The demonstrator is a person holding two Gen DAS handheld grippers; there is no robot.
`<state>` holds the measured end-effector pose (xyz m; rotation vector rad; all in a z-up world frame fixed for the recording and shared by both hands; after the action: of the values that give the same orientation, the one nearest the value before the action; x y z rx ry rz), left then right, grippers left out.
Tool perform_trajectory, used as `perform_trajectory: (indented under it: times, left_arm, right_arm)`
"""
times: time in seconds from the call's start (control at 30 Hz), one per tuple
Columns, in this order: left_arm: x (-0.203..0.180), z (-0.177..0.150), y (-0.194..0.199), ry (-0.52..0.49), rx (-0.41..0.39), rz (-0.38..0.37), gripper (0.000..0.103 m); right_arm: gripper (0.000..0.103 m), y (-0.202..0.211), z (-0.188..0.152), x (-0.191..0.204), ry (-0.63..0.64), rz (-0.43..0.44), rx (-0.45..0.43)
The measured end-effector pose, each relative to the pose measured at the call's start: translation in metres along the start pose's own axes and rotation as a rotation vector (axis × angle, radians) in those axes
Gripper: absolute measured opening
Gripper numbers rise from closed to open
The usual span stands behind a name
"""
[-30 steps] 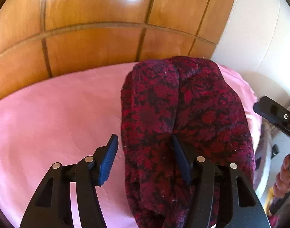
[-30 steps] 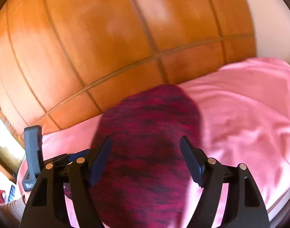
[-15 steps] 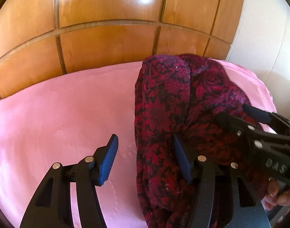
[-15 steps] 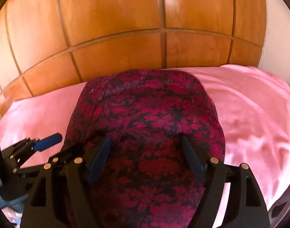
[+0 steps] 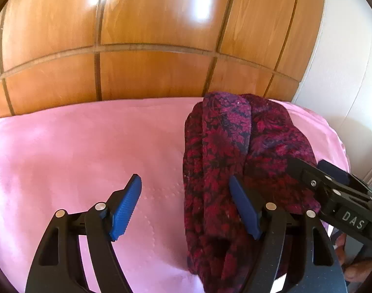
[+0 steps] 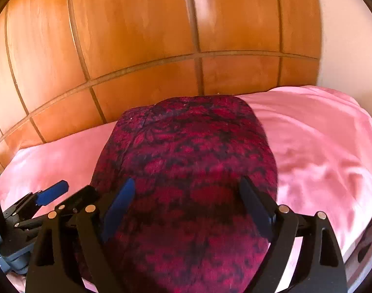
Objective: Fold small clothes
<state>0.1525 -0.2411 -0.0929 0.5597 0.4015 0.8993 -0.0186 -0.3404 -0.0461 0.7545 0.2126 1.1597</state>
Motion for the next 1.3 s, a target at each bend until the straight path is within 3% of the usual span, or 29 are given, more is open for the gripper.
perform_trajectory:
  times: [0.33,0.5,0.63,0.73,1.07,1.3]
  left_arm:
    - [0.009,-0.007,0.032,0.035,-0.042,0.023,0.074]
    - [0.016,-0.013,0.049,0.057,-0.058,0.052,0.077]
    - [0.022,-0.021,0.065,0.056,-0.075,0.088,0.077]
    - [0.027,-0.026,0.075,0.051,-0.092,0.113,0.085]
    - [0.038,-0.051,0.100,0.060,-0.115,0.178,0.092]
    - [0.051,-0.064,0.108,0.095,-0.112,0.201,0.095]
  right_arm:
    - [0.092,0.039,-0.027,0.005,-0.006,-0.061,-0.037]
    - [0.100,0.059,-0.042,0.010,0.017,-0.116,-0.073]
    - [0.100,0.073,-0.053,0.017,0.037,-0.133,-0.088]
    - [0.100,0.081,-0.061,0.018,0.026,-0.158,-0.102]
    - [0.101,0.094,-0.079,0.016,0.001,-0.234,-0.111]
    - [0.101,0.096,-0.079,0.023,-0.003,-0.236,-0.121]
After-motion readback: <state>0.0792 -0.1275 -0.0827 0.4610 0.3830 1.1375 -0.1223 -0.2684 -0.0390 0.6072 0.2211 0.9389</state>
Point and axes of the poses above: each gripper's, at about its wrist camera, not at the fingertips, and y roughly against the way its jaws point, x to its left, z to its top, the point moved 6 cm from there along -y, roughly the way its jaws point, and after that the axes turned 5 degrees about -y, right-handed, at the moved point
